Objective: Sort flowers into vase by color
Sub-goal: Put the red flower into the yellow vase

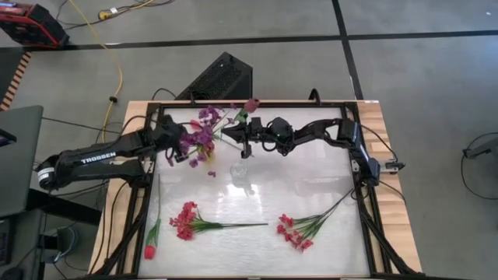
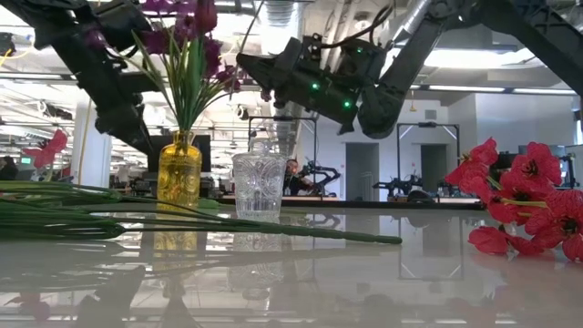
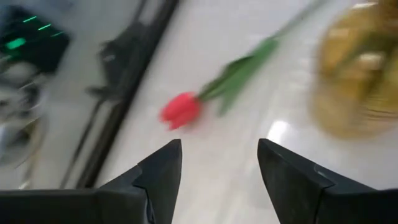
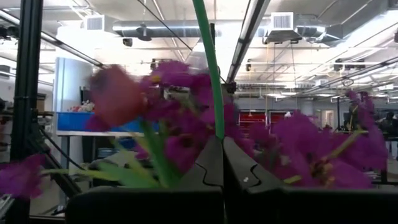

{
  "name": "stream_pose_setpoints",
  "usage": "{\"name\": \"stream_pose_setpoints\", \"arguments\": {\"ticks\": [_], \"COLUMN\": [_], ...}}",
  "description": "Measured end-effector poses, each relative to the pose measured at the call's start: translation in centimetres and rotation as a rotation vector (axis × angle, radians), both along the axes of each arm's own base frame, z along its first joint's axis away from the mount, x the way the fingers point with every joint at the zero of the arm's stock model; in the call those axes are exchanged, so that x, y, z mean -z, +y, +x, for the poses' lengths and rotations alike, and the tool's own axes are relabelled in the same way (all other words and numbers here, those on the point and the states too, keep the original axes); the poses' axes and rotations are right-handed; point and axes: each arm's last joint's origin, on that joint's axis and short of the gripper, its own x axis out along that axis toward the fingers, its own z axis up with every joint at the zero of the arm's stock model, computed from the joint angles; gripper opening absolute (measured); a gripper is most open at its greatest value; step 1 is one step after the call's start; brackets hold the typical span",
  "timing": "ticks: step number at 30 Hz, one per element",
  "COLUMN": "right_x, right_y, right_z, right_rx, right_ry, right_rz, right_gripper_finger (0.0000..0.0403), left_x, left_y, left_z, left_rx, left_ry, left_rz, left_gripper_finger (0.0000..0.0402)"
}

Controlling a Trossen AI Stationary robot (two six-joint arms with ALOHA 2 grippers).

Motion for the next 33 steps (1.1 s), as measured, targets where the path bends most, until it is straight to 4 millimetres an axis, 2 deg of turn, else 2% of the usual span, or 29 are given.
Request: {"name": "stream_pose_setpoints", "arguments": {"ticks": [5, 13, 20, 23, 33], "right_x": [0.0, 0.0, -0.1, -0.1, -0.1], "right_y": [-0.5, -0.1, 0.4, 0.3, 0.3], "right_z": [-0.2, -0.1, 0.0, -0.1, -0.1], "right_rx": [-0.002, -0.050, -0.061, -0.058, -0.060], "right_ry": [0.000, 0.006, -0.003, -0.006, -0.006], "right_rz": [0.010, -0.011, -0.018, -0.018, -0.016], "right_gripper_finger": [0.0014, 0.0014, 0.0014, 0.0014, 0.0014], "left_x": [0.1, 0.0, -0.8, -0.8, -0.6], "left_y": [-0.3, -0.7, -0.7, -0.8, -1.1], "left_z": [0.1, 0.5, 1.5, 1.5, 1.4], "left_rx": [0.062, 0.112, 0.189, 0.212, 0.256], "left_ry": [-0.003, -0.024, -0.213, -0.236, -0.229], "left_rz": [-0.037, -0.049, -0.119, -0.149, -0.214], "left_gripper_finger": [0.0200, 0.0199, 0.0199, 0.0199, 0.0199]}}
